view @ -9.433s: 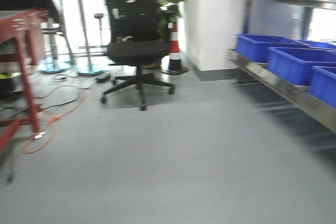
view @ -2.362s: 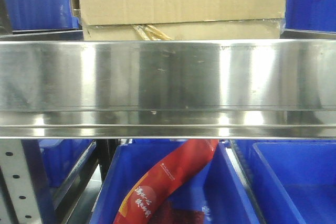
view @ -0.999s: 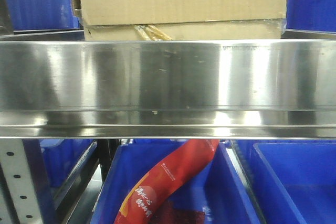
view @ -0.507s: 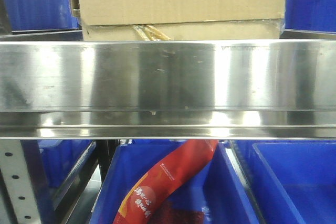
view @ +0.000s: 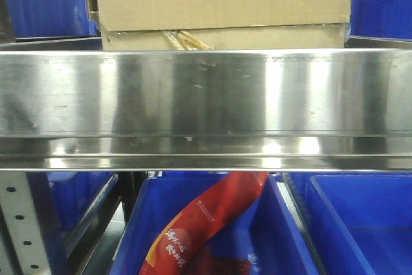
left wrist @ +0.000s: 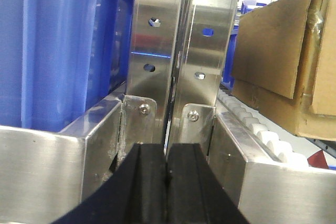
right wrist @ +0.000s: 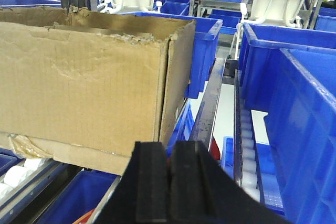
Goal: Stack two boxes on right shelf middle
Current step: 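Open both grippers and withdraw them from the boxes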
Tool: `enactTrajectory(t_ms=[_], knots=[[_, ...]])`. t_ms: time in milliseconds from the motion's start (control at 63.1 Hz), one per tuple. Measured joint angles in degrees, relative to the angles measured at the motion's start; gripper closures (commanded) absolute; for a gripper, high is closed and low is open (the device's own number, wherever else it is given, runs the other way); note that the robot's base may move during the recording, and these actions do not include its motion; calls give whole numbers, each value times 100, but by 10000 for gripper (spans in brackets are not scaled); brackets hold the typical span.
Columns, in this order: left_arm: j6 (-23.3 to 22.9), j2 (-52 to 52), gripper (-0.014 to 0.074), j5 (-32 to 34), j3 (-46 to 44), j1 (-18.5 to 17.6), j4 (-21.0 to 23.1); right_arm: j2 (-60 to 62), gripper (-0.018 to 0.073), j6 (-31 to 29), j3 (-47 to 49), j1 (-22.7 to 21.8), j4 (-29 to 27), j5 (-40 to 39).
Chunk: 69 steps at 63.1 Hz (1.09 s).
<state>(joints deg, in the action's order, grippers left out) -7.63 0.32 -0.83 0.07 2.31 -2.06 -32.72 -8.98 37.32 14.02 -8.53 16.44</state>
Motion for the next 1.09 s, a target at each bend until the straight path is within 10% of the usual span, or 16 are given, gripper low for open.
enactTrajectory(t_ms=[428,1094], knots=[[0,0,707,0,0,0,0,291,713,0,-288,-182,0,-171],[0,0,707,25,2,0,0,3226,713,511,-3717,-1310,219,-1126]])
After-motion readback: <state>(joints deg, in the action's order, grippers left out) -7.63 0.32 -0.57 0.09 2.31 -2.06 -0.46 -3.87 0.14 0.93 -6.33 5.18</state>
